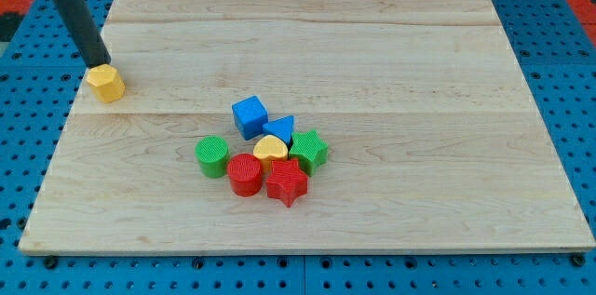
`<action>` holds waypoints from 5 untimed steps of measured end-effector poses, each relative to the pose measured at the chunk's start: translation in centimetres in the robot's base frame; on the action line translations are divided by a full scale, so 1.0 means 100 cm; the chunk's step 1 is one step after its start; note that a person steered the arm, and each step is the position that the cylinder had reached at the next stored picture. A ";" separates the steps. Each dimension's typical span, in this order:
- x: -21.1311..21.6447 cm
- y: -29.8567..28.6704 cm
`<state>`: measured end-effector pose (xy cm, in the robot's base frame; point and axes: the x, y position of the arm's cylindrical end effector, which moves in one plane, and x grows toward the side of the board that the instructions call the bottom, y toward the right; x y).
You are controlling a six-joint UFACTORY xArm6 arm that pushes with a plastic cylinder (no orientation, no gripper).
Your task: Move the yellow hexagon towards the green circle
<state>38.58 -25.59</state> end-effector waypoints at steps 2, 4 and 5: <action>0.026 -0.018; 0.065 0.037; 0.067 0.098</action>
